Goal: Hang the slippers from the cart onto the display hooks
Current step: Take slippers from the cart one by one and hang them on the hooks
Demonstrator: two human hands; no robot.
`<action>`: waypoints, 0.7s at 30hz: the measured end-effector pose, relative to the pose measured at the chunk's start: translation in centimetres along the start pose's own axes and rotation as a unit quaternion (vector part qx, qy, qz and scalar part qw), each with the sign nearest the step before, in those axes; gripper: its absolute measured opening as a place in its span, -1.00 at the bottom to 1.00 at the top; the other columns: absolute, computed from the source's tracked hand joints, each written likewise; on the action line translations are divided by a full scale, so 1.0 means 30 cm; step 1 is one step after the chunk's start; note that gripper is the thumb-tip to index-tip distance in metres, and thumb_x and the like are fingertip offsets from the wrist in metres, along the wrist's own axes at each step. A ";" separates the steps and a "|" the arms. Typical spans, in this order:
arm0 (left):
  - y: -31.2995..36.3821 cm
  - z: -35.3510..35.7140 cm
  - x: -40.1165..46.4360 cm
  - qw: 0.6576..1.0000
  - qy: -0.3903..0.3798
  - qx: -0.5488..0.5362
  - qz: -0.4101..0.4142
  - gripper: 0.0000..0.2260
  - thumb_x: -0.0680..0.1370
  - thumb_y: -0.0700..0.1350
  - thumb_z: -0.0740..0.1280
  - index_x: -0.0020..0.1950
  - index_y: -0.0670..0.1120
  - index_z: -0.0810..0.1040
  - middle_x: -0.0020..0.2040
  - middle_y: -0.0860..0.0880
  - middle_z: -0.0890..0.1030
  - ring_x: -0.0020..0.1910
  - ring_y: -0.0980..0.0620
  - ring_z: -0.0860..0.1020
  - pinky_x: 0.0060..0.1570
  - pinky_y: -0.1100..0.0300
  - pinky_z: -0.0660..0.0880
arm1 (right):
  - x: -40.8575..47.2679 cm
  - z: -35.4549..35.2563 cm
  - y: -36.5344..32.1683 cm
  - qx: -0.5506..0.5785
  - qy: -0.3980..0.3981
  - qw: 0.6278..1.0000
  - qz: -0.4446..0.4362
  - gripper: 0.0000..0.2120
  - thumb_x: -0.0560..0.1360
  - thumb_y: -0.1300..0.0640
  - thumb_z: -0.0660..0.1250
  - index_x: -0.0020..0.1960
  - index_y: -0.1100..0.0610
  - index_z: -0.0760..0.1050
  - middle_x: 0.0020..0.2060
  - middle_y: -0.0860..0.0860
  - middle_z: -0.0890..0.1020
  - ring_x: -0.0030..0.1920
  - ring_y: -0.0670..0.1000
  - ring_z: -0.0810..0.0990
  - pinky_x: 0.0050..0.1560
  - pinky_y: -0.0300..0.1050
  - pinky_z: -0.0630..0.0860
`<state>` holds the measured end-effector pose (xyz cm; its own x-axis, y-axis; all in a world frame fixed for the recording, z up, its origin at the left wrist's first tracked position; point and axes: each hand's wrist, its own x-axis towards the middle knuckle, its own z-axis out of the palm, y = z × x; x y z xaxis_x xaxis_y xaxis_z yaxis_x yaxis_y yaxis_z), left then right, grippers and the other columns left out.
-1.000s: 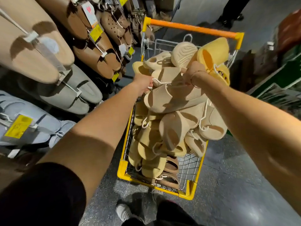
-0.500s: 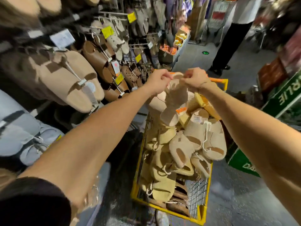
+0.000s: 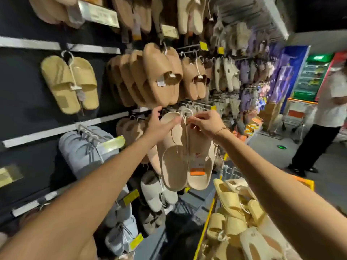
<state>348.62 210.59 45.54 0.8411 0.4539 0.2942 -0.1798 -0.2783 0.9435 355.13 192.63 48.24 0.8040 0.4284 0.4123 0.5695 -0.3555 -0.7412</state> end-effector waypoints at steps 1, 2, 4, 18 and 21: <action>-0.004 -0.102 -0.033 0.999 0.006 -0.014 -0.034 -0.05 0.29 0.33 0.58 0.53 -0.02 0.29 0.36 0.05 0.47 0.26 0.15 0.50 0.28 0.23 0.43 | 0.009 0.037 -0.067 0.017 -0.001 1.000 -0.015 -0.75 0.56 0.05 0.39 -0.22 0.14 0.70 -0.36 0.02 0.68 -0.42 -0.16 0.54 -0.35 -0.30 0.43; -0.004 -0.201 -0.067 0.997 0.010 -0.034 -0.067 0.02 0.20 0.38 0.58 0.52 -0.02 0.30 0.38 0.04 0.50 0.29 0.07 0.52 0.30 0.12 0.46 | 0.015 0.077 -0.135 0.037 0.000 0.999 -0.032 -0.76 0.55 0.04 0.39 -0.23 0.10 0.70 -0.35 0.04 0.69 -0.39 -0.13 0.55 -0.33 -0.28 0.44; 0.002 -0.369 -0.132 0.988 0.021 -0.098 -0.122 -0.05 0.16 0.33 0.62 0.39 -0.09 0.39 0.27 -0.05 0.62 0.18 -0.04 0.62 0.21 -0.04 0.57 | 0.018 0.159 -0.272 0.053 0.003 0.996 -0.065 -0.75 0.54 -0.01 0.40 -0.26 0.05 0.69 -0.34 0.03 0.69 -0.35 -0.11 0.53 -0.29 -0.24 0.44; 0.270 -1.224 -0.586 0.974 0.211 -0.064 -0.043 -0.39 0.27 0.07 0.60 0.28 -0.04 0.58 0.08 -0.05 0.74 0.06 -0.04 0.70 -0.12 0.10 0.62 | -0.073 0.687 -1.125 0.134 -0.099 0.970 -0.176 -0.69 0.56 -0.05 0.36 -0.32 0.03 0.65 -0.35 -0.03 0.63 -0.28 -0.08 0.55 -0.09 -0.13 0.56; 0.304 -1.331 -0.636 0.968 0.238 -0.063 -0.037 -0.34 0.25 0.09 0.60 0.31 -0.03 0.56 0.08 -0.07 0.73 0.06 -0.06 0.70 -0.06 0.04 0.63 | -0.084 0.762 -1.244 0.134 -0.119 0.967 -0.179 -0.67 0.56 -0.06 0.34 -0.35 -0.01 0.62 -0.32 -0.05 0.63 -0.19 -0.04 0.59 -0.06 -0.11 0.56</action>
<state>310.56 233.20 54.62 0.5283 0.8161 0.2342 -0.2152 -0.1382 0.9667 327.95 223.79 62.75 0.4831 0.6748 0.5579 0.7136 0.0658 -0.6975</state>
